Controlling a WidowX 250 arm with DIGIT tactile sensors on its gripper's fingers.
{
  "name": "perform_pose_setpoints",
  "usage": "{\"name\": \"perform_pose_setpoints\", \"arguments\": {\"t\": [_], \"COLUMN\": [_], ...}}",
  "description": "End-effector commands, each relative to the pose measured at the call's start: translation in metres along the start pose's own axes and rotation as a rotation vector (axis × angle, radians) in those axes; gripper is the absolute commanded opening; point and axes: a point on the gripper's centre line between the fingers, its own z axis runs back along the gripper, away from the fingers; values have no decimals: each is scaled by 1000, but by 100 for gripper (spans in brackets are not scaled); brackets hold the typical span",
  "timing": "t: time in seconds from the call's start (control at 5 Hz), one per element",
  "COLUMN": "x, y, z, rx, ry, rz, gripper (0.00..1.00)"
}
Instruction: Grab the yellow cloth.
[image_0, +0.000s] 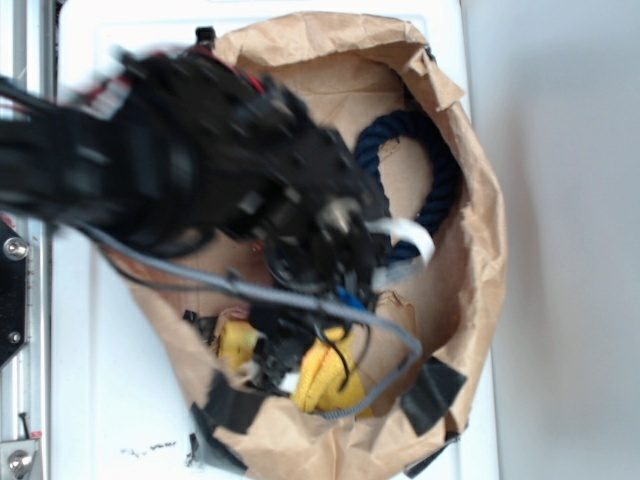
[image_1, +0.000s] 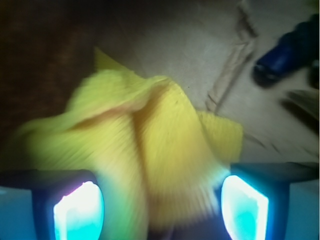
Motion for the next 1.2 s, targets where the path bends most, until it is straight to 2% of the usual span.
{"name": "perform_pose_setpoints", "arguments": {"t": [0.0,0.2,1.0], "x": [9,10,4], "y": [1,7,16], "z": [0,5,37], "rx": [26,41,-16], "ry": [-9,-41,-102], "rz": [-33,-4,27], "gripper": [100,0,0]}}
